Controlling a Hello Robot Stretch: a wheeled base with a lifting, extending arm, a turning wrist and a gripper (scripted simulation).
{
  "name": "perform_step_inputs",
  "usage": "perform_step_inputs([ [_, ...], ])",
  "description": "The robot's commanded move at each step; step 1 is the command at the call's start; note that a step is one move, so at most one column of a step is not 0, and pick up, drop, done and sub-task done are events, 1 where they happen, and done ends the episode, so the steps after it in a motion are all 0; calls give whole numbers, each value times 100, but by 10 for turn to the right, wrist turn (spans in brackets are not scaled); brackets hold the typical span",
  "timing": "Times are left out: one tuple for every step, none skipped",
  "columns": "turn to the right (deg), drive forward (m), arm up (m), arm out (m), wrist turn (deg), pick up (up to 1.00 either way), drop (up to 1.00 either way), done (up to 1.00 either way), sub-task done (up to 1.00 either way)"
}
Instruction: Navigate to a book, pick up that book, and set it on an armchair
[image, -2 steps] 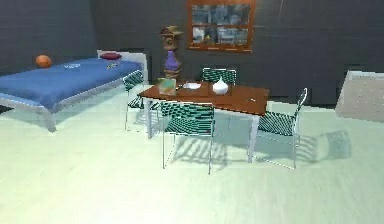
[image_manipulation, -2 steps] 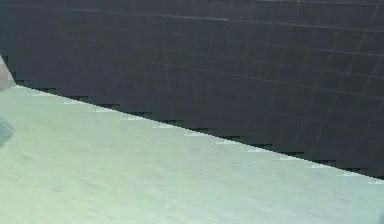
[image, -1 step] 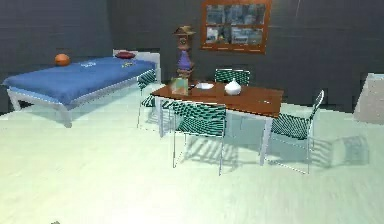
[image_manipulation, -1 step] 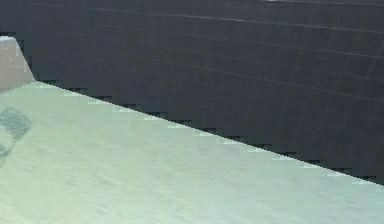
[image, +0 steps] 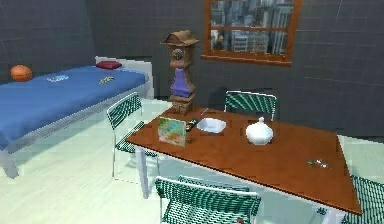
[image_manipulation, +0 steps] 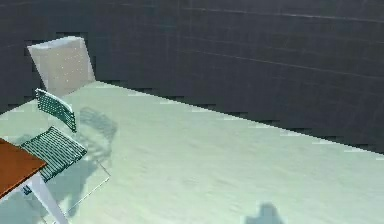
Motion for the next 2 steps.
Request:
perform_step_inputs([
  [0, 40, 0, 0, 0, 0, 0, 0, 0],
  [-450, 0, 0, 0, 0, 0, 0, 0, 0],
])
